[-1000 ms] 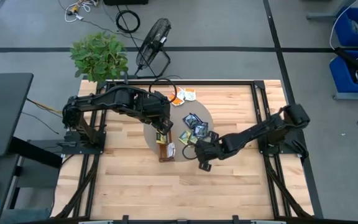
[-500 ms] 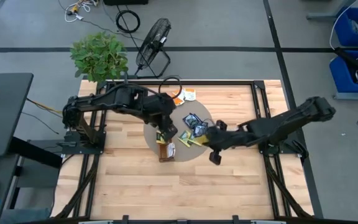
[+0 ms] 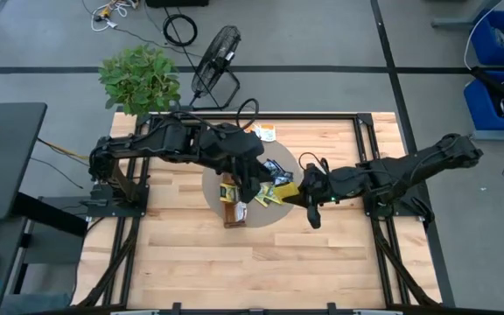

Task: Pick & Place Tea
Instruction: Put the yellow tea bag into the middle section of the wooden organizer

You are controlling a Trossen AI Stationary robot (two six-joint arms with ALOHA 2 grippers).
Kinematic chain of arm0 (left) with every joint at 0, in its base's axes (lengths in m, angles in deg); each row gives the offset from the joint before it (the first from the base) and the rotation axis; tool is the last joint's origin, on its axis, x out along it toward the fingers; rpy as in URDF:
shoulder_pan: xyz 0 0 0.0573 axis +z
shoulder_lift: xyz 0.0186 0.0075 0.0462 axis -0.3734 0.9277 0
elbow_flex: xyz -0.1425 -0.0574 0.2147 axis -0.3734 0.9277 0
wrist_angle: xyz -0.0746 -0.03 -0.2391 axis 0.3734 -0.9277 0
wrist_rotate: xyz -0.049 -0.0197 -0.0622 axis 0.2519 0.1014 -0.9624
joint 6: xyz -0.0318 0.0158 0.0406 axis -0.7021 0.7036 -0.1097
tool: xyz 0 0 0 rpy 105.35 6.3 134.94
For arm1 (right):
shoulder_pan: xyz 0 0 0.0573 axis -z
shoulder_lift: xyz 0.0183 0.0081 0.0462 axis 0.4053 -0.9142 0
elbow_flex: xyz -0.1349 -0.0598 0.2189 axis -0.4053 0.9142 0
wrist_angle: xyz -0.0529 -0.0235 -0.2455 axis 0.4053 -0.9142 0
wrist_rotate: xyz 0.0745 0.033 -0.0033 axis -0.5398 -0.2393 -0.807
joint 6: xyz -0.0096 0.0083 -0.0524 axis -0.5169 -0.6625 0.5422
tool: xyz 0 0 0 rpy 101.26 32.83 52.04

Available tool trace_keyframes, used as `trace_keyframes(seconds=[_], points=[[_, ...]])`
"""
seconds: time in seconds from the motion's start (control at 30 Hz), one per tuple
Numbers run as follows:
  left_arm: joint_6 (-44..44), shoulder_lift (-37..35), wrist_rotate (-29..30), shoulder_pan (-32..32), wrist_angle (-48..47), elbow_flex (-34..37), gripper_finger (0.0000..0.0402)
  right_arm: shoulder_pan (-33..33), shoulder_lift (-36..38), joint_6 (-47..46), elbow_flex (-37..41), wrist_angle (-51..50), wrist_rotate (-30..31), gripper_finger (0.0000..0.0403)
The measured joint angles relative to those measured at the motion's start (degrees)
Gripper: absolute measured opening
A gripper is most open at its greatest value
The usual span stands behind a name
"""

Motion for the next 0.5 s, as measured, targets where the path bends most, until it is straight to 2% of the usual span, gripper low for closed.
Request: trace_keyframes(seconds=[0.13, 0.33, 0.5], points=[[-0.66, 1.40, -4.67, 0.00, 0.42, 0.00, 0.0130, 0.03, 0.00, 1.25, -0.02, 2.84, -0.01, 0.0010], [-2.37, 3.40, -5.13, 0.80, 0.68, 0.00, 0.0178, 0.05, -0.22, 1.47, -0.03, 3.14, -0.01, 0.0010], [-2.43, 4.87, -6.61, 1.59, 1.48, 0.00, 0.0198, 0.05, -0.28, 1.41, -0.02, 3.14, -0.05, 0.0010]])
